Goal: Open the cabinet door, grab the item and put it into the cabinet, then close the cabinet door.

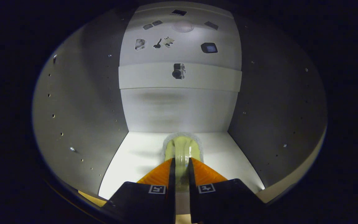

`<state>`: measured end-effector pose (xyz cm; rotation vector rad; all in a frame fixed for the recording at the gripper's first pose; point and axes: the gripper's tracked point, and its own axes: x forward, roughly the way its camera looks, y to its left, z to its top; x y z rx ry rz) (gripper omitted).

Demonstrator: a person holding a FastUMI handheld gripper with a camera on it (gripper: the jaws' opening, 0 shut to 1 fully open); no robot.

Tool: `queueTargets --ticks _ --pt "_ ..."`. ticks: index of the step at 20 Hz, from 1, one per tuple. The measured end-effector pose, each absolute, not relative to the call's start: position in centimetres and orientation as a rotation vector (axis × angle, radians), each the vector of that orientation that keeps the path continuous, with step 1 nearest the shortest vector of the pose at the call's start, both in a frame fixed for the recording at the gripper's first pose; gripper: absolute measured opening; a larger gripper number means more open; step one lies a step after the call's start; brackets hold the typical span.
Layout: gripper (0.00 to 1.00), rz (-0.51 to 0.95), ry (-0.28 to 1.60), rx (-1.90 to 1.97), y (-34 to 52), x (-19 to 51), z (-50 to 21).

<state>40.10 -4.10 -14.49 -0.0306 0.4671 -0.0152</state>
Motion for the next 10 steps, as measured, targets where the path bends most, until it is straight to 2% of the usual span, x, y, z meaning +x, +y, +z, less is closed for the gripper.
queueTargets --ticks 10 --pt "0.28 -0.017 0.464 0.005 -4.5 42.0 -16.1"
